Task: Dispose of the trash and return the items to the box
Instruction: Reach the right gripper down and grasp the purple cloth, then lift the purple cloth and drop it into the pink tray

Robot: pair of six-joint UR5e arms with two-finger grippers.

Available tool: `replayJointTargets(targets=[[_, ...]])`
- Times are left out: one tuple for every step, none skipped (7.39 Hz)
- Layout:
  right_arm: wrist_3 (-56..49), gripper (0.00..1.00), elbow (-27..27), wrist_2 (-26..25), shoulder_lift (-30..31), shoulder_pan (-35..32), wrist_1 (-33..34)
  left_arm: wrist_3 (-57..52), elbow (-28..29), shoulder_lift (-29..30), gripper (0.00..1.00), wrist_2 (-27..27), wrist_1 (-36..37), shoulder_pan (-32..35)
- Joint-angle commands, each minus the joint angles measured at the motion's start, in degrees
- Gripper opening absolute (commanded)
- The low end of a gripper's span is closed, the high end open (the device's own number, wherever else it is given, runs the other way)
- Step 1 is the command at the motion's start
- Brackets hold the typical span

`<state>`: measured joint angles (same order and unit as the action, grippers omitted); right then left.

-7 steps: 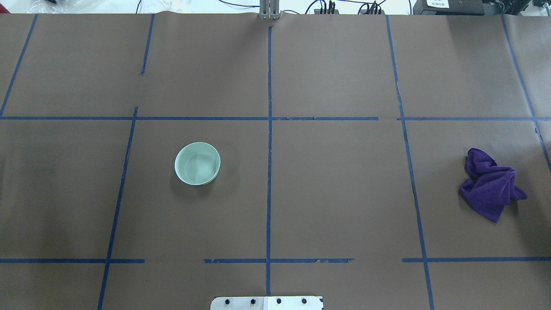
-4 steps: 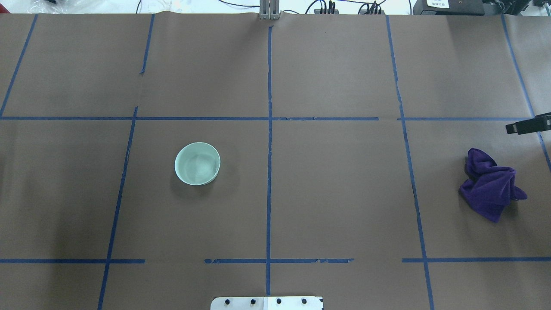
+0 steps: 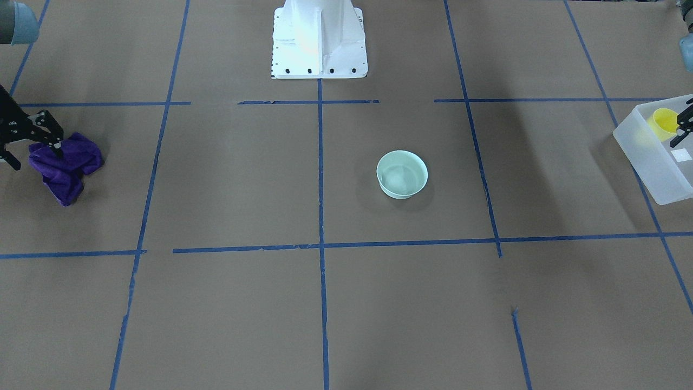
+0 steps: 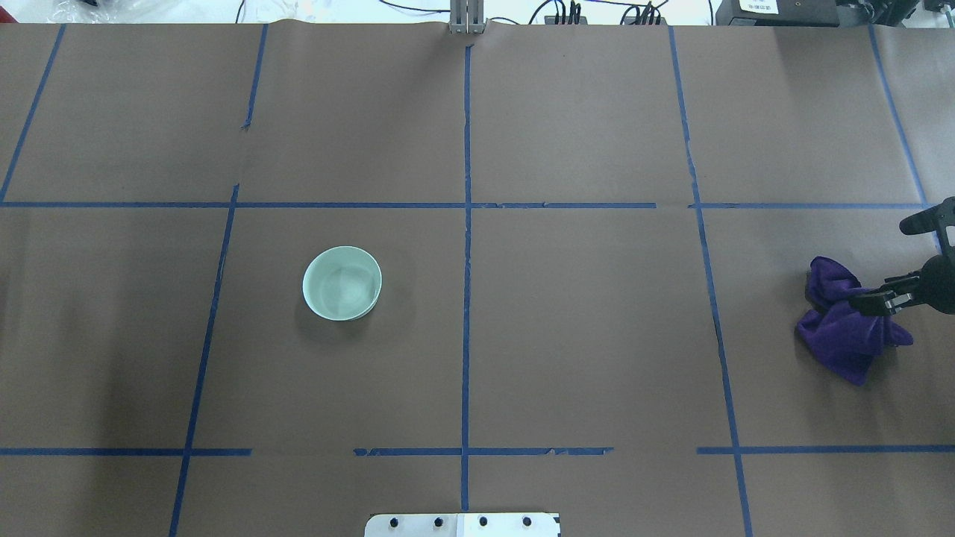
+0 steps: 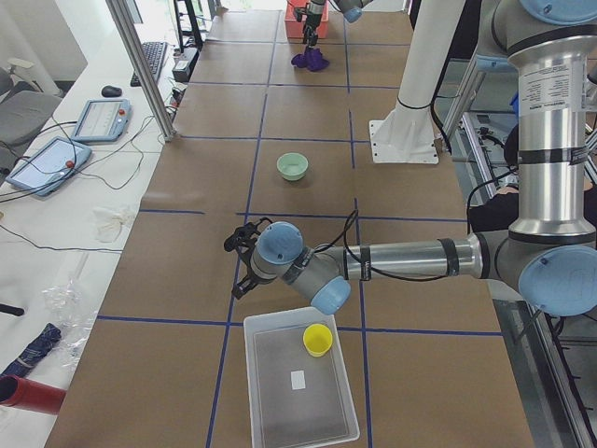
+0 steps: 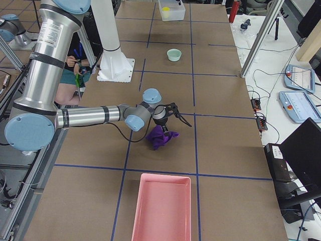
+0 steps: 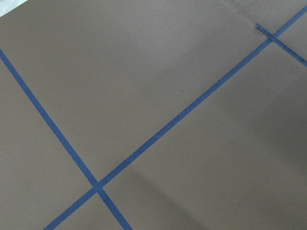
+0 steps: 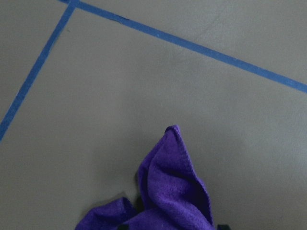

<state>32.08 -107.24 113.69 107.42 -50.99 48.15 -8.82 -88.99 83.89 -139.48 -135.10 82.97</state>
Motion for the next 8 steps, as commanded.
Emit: replayJointTargets(targets=[[-3.1, 0.01, 2.1, -0.5, 0.3, 1.6, -0.3, 0.0, 0.0, 0.2, 1.0, 0.0, 0.0, 0.0], [-3.2, 0.0, 1.9, -0.5, 0.1, 1.5, -0.3, 0.0, 0.0, 0.2, 1.0, 0.0, 0.0, 0.0], [-3.3, 0.0, 1.1, 0.1, -0.3, 1.2, -0.1, 0.0, 0.0, 0.3, 1.0, 0.0, 0.1, -0.1], [-4.2, 0.0, 0.2, 2.3, -0.2, -2.3, 1.2, 0.6, -0.1, 0.6, 1.0, 0.0, 0.5, 0.0], [-6.8, 0.0, -0.7, 8.0, -0.1, -7.1, 3.2, 0.7, -0.3, 0.7, 1.0, 0.0, 0.5, 0.0], [-12.0, 0.0, -2.5, 13.5, -1.0, -13.4, 7.8, 0.7, -0.3, 0.7, 1.0, 0.0, 0.5, 0.0], [-20.8, 0.0, -5.2, 17.1, -1.3, -20.0, 15.6, 1.0, -0.4, 0.6, 1.0, 0.0, 0.5, 0.1], [-32.7, 0.0, -8.4, 19.3, -2.8, -27.1, 27.7, 3.6, -1.1, 0.3, 1.0, 0.1, 0.4, 0.4]])
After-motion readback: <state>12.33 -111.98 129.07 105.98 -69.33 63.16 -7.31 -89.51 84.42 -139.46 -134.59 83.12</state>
